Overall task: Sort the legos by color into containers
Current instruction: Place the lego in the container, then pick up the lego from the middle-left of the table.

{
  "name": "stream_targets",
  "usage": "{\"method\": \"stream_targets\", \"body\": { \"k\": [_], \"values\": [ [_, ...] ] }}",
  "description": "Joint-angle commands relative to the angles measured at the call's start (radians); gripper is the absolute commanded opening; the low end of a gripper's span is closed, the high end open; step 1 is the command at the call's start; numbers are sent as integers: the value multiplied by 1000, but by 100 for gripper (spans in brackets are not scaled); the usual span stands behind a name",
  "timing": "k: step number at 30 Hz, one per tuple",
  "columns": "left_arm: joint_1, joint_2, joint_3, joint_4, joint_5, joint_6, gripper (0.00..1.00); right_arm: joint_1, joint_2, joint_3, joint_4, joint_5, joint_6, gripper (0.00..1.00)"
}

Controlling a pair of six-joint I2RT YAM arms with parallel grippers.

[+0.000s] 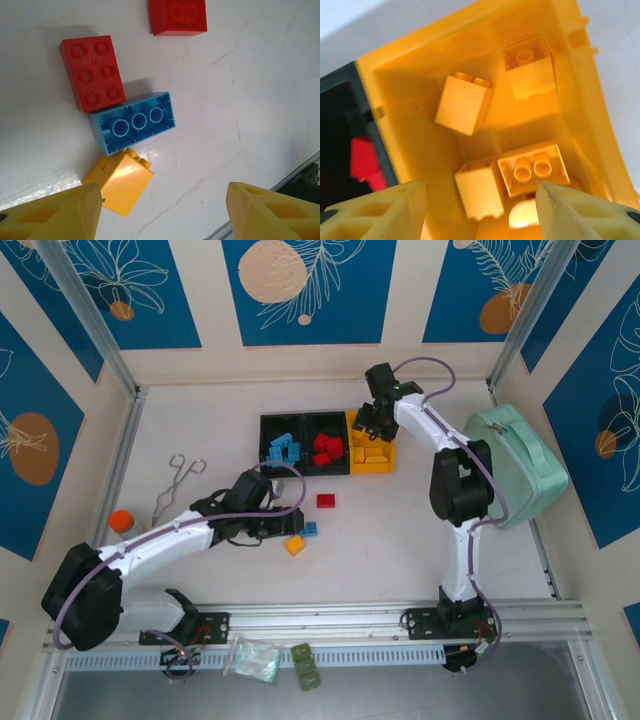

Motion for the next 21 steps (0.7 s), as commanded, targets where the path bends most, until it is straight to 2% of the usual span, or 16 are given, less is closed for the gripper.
{"method": "stream_targets", "body": {
  "k": [1,12,21],
  "values": [
    [-12,-32,-14,-39,-6,6,67,29,-178,-102,42,-12,-13,58],
    [-43,-19,-5,-107,4,66,69,124,-611,-577,155,-98,-16,58],
    [-80,86,39,-127,-40,167,71,183,-890,-886,161,-169,23,61]
  ]
}}
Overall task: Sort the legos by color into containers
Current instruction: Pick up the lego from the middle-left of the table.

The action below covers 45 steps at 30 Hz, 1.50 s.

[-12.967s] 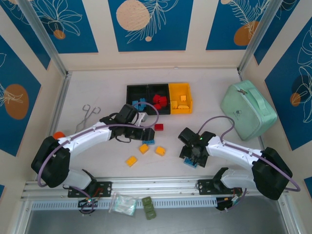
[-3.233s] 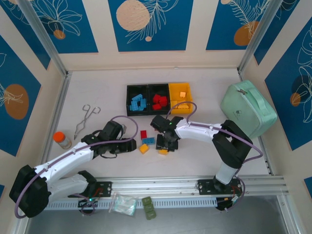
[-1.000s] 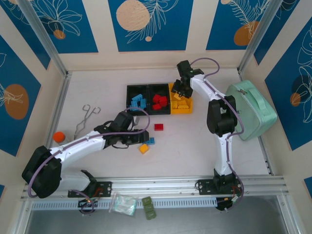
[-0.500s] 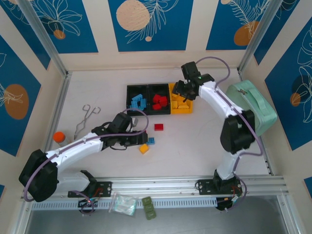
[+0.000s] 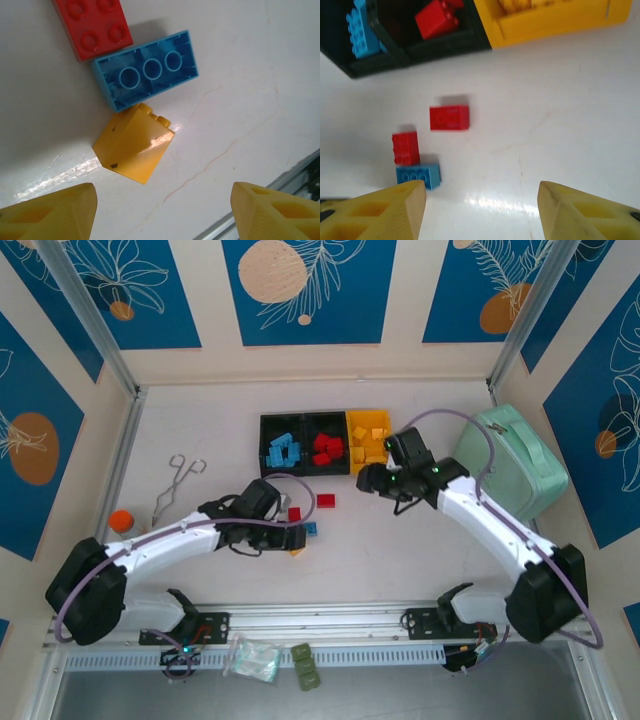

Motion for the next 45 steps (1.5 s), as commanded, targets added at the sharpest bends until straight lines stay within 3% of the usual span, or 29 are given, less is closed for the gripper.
{"method": "stream_targets", "body": {
  "k": [1,12,16,22,25,31,45],
  "values": [
    [-15,49,43,-27,-27,69,71,22,-89,-95,1,-50,38,61],
    [-63,217,129,-51,-108,153,69,37,-256,-305,-4,-62,142,60],
    [-96,241,135,-65,-146,156,62,37,-250,-314,5,-67,147,60],
    [-132,263,139,-95,-207,151,42,43,-224,-321,32,-78,161,60],
    [-137,263,136,-95,-216,144,34,52,-220,-322,34,-71,168,60],
    [-138,245,131,-97,-232,132,28,66,-220,-334,36,-68,181,60],
    [-138,81,147,-167,-230,92,27,73,-243,-335,40,-93,187,59]
  ]
}}
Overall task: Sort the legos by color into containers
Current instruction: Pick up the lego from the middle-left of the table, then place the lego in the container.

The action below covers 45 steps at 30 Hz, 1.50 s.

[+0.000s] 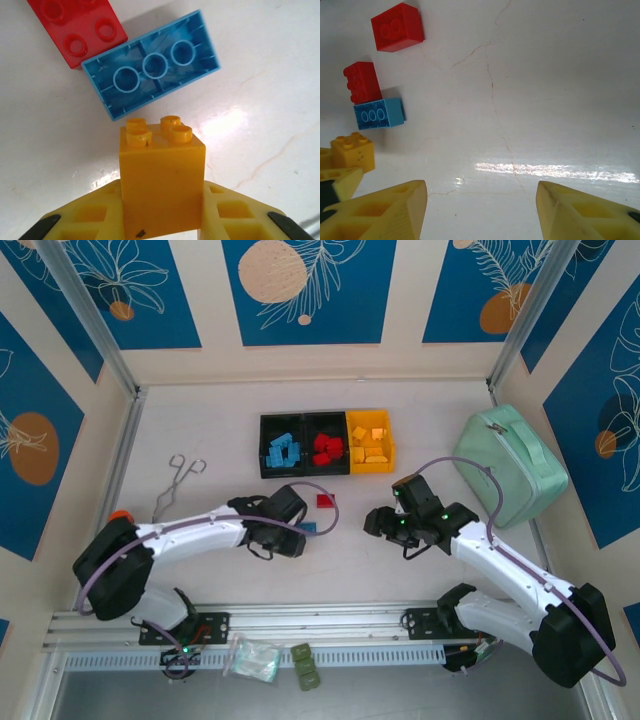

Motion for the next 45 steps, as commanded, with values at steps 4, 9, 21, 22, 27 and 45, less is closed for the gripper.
{"method": "stream_targets", "body": {
  "k": [4,9,21,22,27,45],
  "values": [
    [-6,-57,90,-57,-13,-20,27,4,-50,-8,10,-42,11,59],
    [-3,11,210,-64,-6,0,27,-17,-95,-7,5,-48,17,59],
    [4,317,572,-77,22,64,27,-137,-291,-60,-63,-15,48,59],
    [3,351,615,-87,17,71,28,-147,-311,-68,-70,-13,51,59],
    [10,497,796,-115,15,86,27,-193,-387,-85,-120,1,54,59],
    [57,984,1534,-347,-78,156,29,-235,-453,-146,-141,-48,78,59]
  ]
}}
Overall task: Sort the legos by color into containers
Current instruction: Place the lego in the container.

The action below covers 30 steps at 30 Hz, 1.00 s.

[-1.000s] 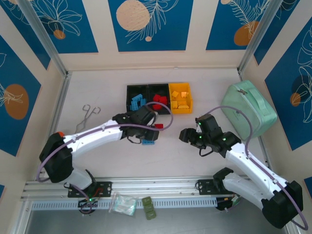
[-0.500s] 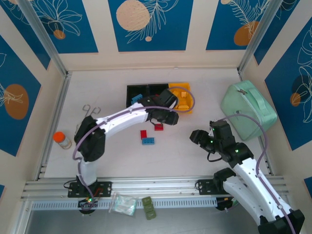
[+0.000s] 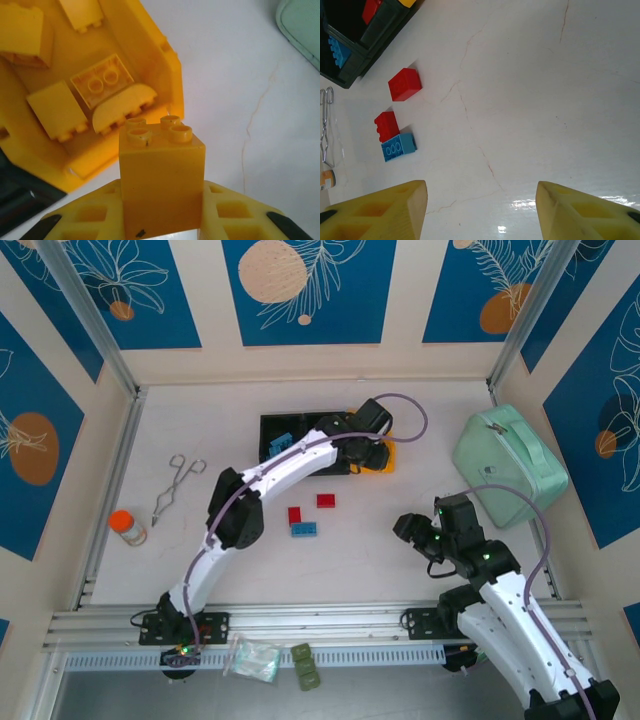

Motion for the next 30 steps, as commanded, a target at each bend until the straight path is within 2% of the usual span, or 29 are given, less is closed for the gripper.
{"method": "stream_targets", "body": {
  "k": [1,6,16,18,20,24,30],
  "values": [
    [22,70,109,-77,-29,23,29,-7,-14,-1,-26,-20,10,59],
    [34,148,212,-71,-27,38,31,-8,-14,2,-33,-20,8,59],
    [71,221,281,6,-15,45,36,-16,-35,-2,-60,-16,13,59],
    [76,225,288,14,-18,47,41,-16,-36,-5,-59,-18,13,59],
    [78,225,290,25,-18,48,53,-17,-37,-9,-54,-20,16,59],
    [78,208,289,30,-8,51,62,-16,-34,-17,-38,-28,23,59],
    [69,147,271,-4,0,72,63,-15,-18,-9,-15,-43,12,59]
  ]
}}
